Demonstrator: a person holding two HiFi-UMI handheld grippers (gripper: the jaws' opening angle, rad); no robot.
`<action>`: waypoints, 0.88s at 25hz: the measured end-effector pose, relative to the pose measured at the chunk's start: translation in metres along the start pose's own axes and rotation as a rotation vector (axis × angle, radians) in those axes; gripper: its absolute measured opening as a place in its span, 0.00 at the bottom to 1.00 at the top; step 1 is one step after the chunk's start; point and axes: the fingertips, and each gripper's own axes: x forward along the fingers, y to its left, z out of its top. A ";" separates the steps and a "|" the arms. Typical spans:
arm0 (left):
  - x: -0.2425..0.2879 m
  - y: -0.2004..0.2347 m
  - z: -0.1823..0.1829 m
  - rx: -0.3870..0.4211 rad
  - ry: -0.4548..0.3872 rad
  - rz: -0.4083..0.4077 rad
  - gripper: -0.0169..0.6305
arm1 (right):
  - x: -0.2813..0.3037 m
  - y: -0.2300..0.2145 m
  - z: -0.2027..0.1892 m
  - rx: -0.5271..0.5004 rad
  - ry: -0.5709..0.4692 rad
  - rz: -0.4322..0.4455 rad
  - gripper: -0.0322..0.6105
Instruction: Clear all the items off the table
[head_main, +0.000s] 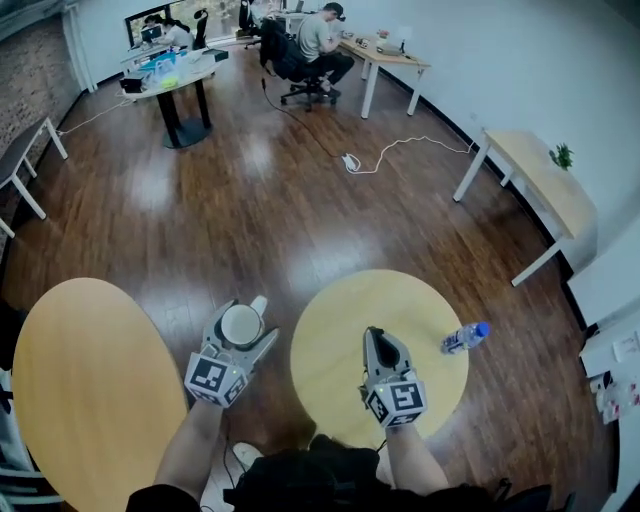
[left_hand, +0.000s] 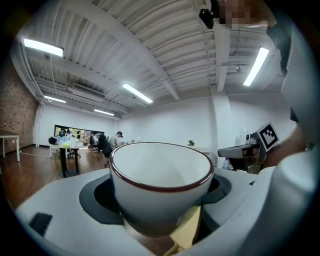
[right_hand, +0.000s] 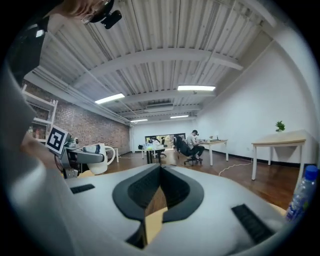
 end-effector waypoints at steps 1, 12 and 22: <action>-0.015 0.009 0.004 0.010 -0.006 0.027 0.67 | 0.009 0.016 0.006 -0.016 -0.005 0.034 0.06; -0.197 0.103 0.037 0.012 -0.055 0.397 0.67 | 0.093 0.198 0.046 -0.095 -0.050 0.404 0.06; -0.410 0.160 0.049 0.053 -0.093 0.785 0.67 | 0.117 0.423 0.042 -0.112 -0.060 0.801 0.06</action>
